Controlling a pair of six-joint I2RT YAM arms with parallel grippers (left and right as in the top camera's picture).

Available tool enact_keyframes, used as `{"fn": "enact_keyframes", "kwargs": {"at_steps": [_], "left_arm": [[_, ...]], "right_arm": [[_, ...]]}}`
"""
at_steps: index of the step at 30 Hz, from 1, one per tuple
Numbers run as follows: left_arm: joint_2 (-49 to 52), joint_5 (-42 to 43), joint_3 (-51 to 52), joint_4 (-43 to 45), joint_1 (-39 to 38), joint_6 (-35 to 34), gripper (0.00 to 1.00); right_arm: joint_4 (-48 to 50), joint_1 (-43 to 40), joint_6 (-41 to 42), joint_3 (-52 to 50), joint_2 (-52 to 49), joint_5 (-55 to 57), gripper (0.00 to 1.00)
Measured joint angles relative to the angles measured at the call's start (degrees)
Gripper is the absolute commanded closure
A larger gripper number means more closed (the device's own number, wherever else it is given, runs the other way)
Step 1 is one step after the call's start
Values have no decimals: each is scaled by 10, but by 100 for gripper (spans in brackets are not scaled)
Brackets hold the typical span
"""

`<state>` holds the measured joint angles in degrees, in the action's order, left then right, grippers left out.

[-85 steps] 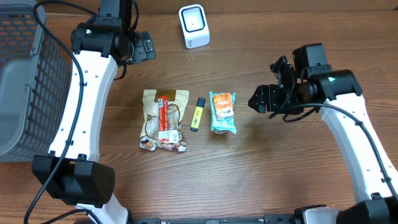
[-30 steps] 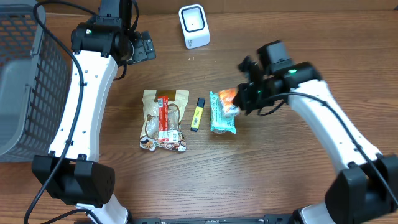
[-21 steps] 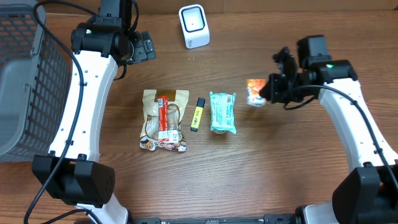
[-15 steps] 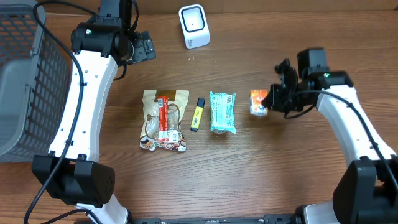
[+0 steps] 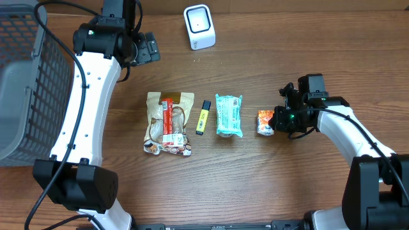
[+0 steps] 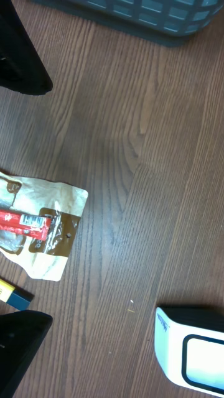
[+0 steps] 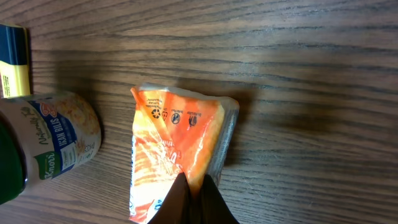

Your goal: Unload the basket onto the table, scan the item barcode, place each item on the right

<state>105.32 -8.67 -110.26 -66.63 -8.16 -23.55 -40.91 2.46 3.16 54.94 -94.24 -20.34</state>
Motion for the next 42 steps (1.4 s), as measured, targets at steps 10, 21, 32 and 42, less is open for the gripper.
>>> {"fn": "enact_keyframes", "kwargs": {"at_steps": [10,21,32,42], "left_arm": [[0,0,0,0,0,0,1],[0,0,0,0,0,0,0],[0,0,0,0,0,0,0],[0,0,0,0,0,0,0]], "right_arm": [[0,20,27,0,0,-9,96],[11,71,69,0,0,-20,96],[47,147,89,0,0,-30,96],[77,179,103,0,0,-29,96]]}}
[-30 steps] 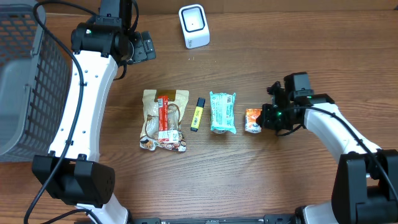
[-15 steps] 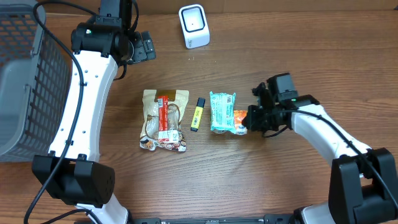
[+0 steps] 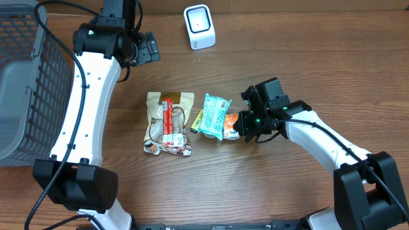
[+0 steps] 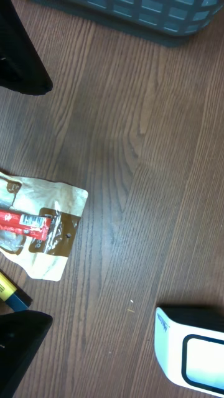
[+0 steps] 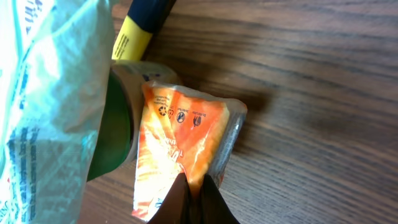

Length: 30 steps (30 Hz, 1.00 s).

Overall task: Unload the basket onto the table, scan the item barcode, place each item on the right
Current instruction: 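Open the right gripper and release the orange pack on the table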

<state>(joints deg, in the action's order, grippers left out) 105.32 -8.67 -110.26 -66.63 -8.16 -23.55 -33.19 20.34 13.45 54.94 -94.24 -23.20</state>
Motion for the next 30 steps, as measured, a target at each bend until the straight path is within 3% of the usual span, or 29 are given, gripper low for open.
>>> {"fn": "enact_keyframes", "kwargs": {"at_steps": [24,29,30], "left_arm": [[0,0,0,0,0,0,0],[0,0,0,0,0,0,0],[0,0,0,0,0,0,0]], "right_arm": [[-2,0,13,0,0,110,95],[-3,0,24,0,0,122,92],[-3,0,27,0,0,123,82]]}}
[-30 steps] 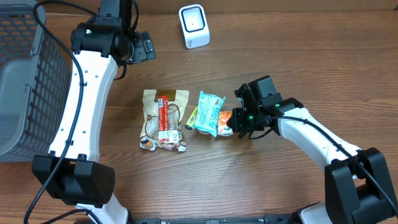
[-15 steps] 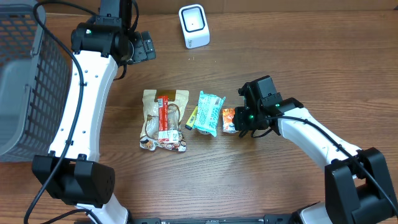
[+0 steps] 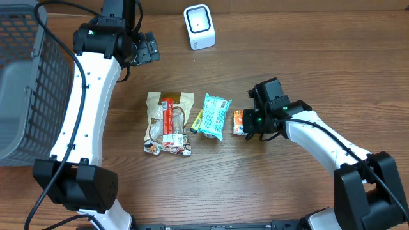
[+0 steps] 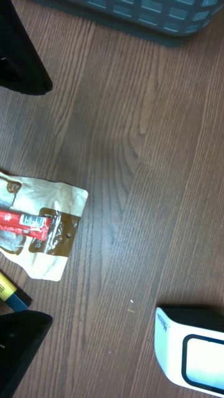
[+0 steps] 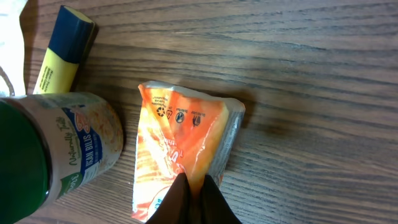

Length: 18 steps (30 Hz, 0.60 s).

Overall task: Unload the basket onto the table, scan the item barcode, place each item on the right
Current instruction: 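Open the right gripper and release the orange pack on the table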

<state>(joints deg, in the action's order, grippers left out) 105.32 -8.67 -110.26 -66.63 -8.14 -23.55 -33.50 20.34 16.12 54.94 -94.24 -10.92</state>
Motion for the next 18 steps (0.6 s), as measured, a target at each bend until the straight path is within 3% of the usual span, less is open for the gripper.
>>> {"fn": "enact_keyframes", "kwargs": {"at_steps": [2,6,18], "left_arm": [[0,0,0,0,0,0,0],[0,0,0,0,0,0,0],[0,0,0,0,0,0,0]], "right_arm": [[-4,0,7,0,0,4,63],[-8,0,18,-1,0,8,43],[-39,-4,21,5,0,2,31]]}}
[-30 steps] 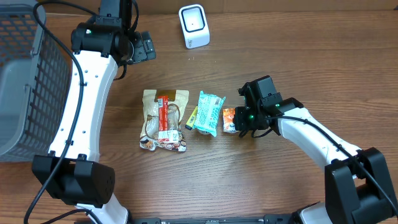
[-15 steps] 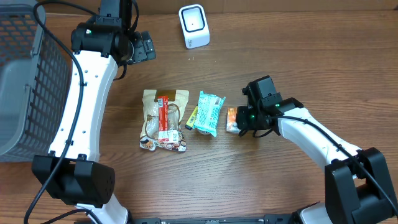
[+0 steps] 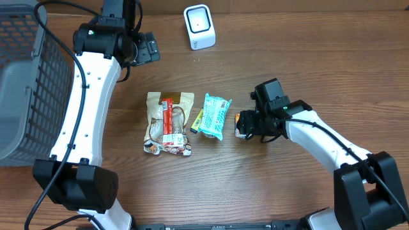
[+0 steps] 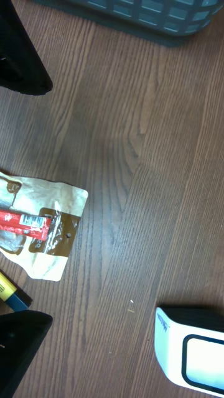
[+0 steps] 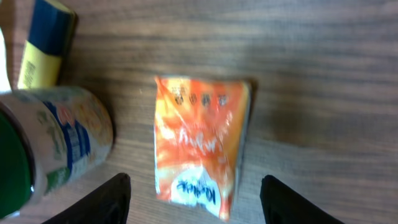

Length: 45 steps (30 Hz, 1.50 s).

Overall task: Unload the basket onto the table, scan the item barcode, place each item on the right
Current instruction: 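Open the right gripper and release the orange pack on the table, then move the right gripper over the teal pack to grasp it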

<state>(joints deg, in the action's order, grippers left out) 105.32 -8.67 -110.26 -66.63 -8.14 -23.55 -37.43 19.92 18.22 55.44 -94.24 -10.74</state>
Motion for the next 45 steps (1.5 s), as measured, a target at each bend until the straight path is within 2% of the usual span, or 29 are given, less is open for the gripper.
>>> {"fn": "enact_keyframes", "kwargs": {"at_steps": [4,10,17,25,27,37,45], "left_arm": [[0,0,0,0,0,0,0],[0,0,0,0,0,0,0],[0,0,0,0,0,0,0],[0,0,0,0,0,0,0],[0,0,0,0,0,0,0],[0,0,0,0,0,0,0],[0,0,0,0,0,0,0]], "right_arm": [[-64,-20,-1,41,0,-8,31],[-160,-50,-16,154,0,-23,31],[-203,-56,-40,236,1,-42,32],[-209,-47,-45,239,2,-105,34],[-209,-36,-45,239,2,-112,38],[-194,40,-19,230,2,-110,41],[-99,53,21,148,2,-99,54]]}}
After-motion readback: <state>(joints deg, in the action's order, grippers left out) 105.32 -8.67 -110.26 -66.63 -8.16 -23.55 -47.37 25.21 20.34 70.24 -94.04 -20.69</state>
